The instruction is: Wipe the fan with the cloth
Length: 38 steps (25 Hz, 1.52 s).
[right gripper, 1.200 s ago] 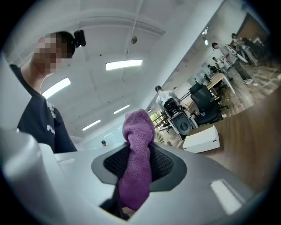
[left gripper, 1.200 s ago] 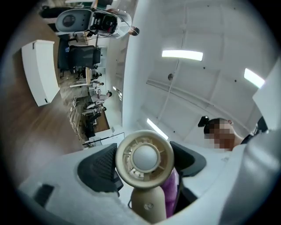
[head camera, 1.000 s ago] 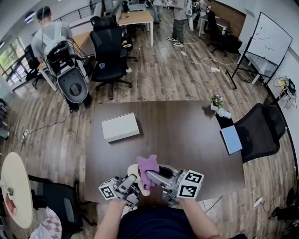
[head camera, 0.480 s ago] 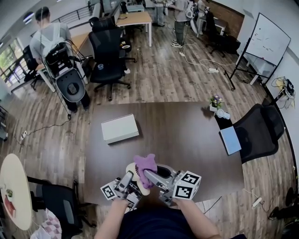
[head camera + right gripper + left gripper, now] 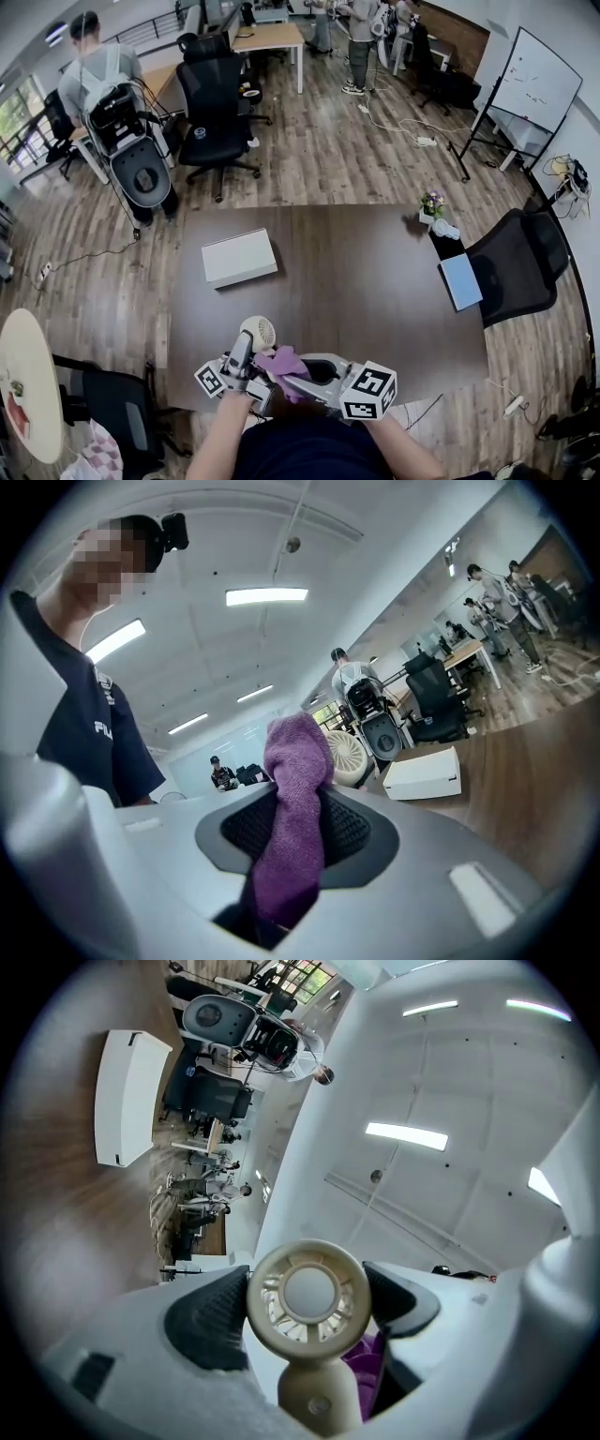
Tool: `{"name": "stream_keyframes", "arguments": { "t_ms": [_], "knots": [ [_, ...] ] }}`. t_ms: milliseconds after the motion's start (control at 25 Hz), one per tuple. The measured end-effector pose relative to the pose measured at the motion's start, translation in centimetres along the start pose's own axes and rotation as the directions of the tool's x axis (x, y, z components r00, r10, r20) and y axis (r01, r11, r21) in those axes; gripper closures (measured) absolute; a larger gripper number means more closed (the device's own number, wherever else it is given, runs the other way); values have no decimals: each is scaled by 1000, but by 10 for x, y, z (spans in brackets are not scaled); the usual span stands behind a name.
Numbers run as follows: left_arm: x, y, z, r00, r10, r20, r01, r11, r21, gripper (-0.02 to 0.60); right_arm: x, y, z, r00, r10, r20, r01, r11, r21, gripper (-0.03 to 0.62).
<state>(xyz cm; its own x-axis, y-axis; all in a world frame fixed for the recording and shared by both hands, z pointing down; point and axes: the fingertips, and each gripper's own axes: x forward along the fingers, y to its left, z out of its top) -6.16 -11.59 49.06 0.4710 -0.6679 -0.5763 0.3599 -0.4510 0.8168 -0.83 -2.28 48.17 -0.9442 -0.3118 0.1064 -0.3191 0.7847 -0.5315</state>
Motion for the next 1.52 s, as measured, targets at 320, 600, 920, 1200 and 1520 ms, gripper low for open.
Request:
{"name": "stream_keyframes", "arguments": {
  "t_ms": [320, 600, 920, 1200, 1520],
  "knots": [
    [0, -1, -26, 998, 2, -55, -4, 999, -38, 207, 1, -29, 44, 978, -147, 151, 150, 989, -5, 462],
    [-7, 3, -46, 993, 38, -107, -43, 998, -40, 207, 2, -60, 65, 949, -245, 196, 238, 969, 62, 462],
    [-12, 21, -23, 987, 159, 26, -158, 987, -11, 207, 9, -42, 52, 962, -211, 175, 201, 977, 72, 462],
    [-10, 31, 0, 972, 222, 81, -226, 973, 38, 207, 20, -25, 23, 986, -142, 93, 136, 989, 63, 462],
    [-5, 15, 18, 983, 162, 87, -169, 982, 85, 207, 18, -20, -2, 993, -112, -33, 112, 994, 7, 462]
  ]
}}
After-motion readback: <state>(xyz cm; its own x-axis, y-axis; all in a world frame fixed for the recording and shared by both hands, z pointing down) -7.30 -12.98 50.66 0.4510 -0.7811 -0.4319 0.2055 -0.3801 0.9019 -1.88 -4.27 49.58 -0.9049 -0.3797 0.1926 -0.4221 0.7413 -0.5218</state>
